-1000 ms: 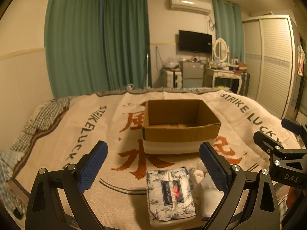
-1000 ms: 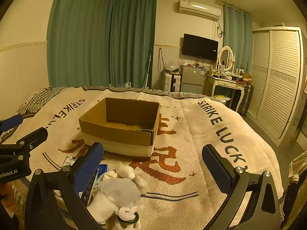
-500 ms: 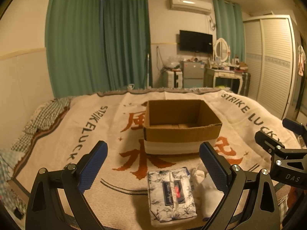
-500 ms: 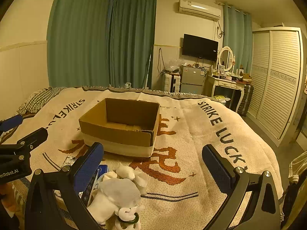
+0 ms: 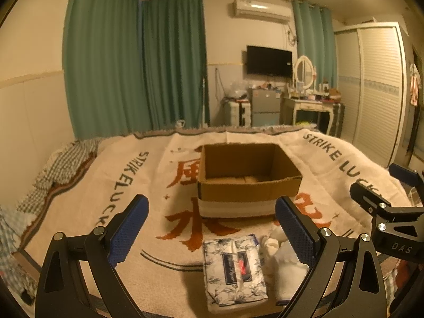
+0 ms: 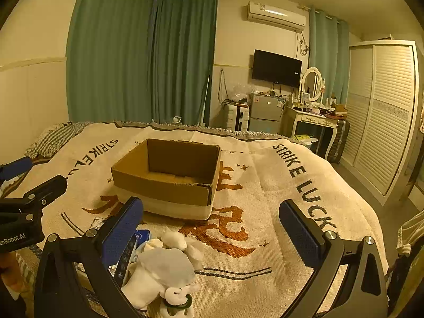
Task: Organize soft objects
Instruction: 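Grasp the floral tissue pack with the left gripper while the right grasps the white mesh glove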
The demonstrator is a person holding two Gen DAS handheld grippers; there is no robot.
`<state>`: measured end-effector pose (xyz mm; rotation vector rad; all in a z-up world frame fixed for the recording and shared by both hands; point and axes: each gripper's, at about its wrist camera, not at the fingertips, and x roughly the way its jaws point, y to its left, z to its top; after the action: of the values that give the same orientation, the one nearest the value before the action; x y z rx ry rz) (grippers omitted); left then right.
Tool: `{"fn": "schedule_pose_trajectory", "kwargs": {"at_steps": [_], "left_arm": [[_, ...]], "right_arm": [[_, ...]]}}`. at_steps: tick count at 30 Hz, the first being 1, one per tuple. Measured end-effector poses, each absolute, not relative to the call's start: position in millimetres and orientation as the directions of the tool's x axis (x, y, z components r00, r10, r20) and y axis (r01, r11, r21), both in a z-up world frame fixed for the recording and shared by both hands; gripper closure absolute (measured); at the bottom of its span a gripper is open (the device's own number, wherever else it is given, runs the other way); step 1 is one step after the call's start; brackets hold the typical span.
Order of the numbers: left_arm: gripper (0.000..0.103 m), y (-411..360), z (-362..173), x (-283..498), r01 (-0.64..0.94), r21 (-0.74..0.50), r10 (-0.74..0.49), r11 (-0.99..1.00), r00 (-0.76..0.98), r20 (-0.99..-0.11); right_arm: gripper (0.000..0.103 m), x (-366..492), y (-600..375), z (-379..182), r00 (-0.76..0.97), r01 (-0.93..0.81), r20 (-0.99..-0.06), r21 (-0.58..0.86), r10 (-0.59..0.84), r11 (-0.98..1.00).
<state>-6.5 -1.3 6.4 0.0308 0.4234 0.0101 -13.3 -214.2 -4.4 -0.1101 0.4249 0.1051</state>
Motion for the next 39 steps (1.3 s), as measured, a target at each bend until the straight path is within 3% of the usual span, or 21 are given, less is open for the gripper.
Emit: {"fn": "schedule_pose_trajectory", "kwargs": {"at_steps": [6,18,27,29,33,39], "left_arm": [[0.005,-3.8,12.4,-15.7,0.014,0.009,-0.009,1.000,0.913,-0.408],[0.007,-18.4,-89.3,10.7,0.036,-0.003,-0.029,0.999,0.747,-0.664],[0.007,-21.2,-121.5,34.6,0.061,0.002,-0.040,0.998,0.666,-0.745],[0.018,-18.7,-128.9,39.4,0.074,-0.003,-0.051,0.997,0.648,-0.760],[0.027,-14.3,-120.7,32.3,0.106,-0.010,-0.080,0.994,0.682,-0.727],[0.027,9.0,-96.7,27.1,0.087,-0.020,-0.078,0.996,0.738,-0.671]], "right_arm": [[0.000,-27.5,-217.1,3.2,0.907,-0.110,-0.418,-0.111,0.054,0.988],[0.000,-13.1,-224.3,-54.0,0.826,-0.140,-0.560,-0.088,0.067,0.986],[0.000,8.1,-216.5,-88.8,0.771,-0.174,-0.631,-0.078,0.086,0.982],[0.000,12.0,-214.3,-93.7,0.761,-0.178,-0.643,-0.078,0.088,0.981],[0.000,15.9,-205.0,-99.1,0.748,-0.194,-0.658,-0.092,0.087,0.977],[0.000,24.8,-180.2,-106.9,0.719,-0.244,-0.686,-0.103,0.109,0.964]]}}
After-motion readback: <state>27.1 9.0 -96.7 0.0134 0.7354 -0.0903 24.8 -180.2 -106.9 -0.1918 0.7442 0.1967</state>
